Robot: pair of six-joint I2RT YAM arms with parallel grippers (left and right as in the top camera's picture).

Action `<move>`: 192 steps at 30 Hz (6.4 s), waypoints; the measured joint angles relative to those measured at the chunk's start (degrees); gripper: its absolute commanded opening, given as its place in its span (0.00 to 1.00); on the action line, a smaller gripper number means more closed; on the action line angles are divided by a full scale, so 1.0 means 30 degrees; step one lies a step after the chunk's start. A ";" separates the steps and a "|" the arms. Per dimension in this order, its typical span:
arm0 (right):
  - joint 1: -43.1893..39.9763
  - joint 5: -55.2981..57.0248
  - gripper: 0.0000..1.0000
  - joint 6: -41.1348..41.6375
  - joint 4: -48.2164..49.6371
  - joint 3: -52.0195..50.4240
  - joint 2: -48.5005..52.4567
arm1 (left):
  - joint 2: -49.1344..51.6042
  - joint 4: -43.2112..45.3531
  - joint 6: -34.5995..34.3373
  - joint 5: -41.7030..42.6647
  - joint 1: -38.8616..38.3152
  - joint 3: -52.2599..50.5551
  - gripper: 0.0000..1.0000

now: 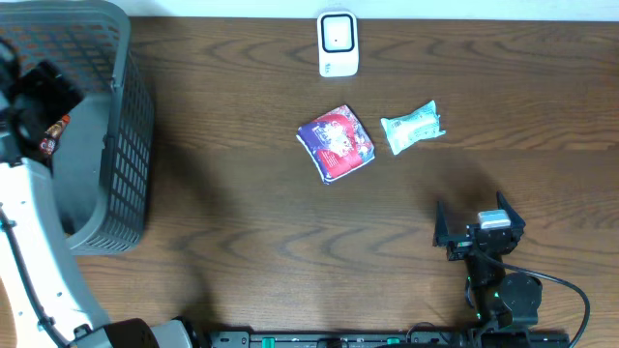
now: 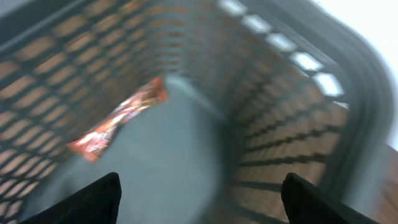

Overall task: Scan the item barcode
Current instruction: 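Reach the left gripper into the basket and grasp the orange tissue box, then carry the orange tissue box near the scanner and release it, then reach the left gripper into the basket and grasp the chocolate bar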

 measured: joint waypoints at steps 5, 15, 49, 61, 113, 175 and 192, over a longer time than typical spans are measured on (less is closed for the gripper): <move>0.0000 0.0000 0.99 0.0007 0.0000 0.0000 0.0000 | 0.0226 -0.1122 0.0138 0.0000 0.1792 -0.0044 0.82; 0.0000 0.0000 0.99 0.0007 -0.0007 0.0000 0.0000 | 0.1486 -0.2011 0.2747 -0.0612 0.2215 -0.1173 0.82; 0.0000 0.0000 0.99 0.0007 0.0000 0.0000 0.0000 | 0.7366 -0.5457 -0.3891 -0.6528 0.2484 -0.1472 0.86; 0.0000 0.0000 0.99 0.0007 0.0000 0.0000 0.0000 | 0.7366 -0.4983 -0.5901 -0.6790 0.3468 -0.2652 0.86; 0.0000 0.0000 0.99 0.0007 -0.0007 0.0000 0.0000 | -0.1865 0.3002 -0.5217 0.0437 0.0940 -0.3118 0.07; 0.0000 0.0000 0.99 0.0007 0.0000 0.0000 0.0000 | 0.5727 0.8575 -0.1880 0.4524 -1.8411 -0.3067 0.66; 0.0000 0.0000 0.99 0.0007 -0.0007 0.0000 0.0000 | -0.1719 0.8051 -0.1872 0.1027 -0.7315 -0.3060 0.66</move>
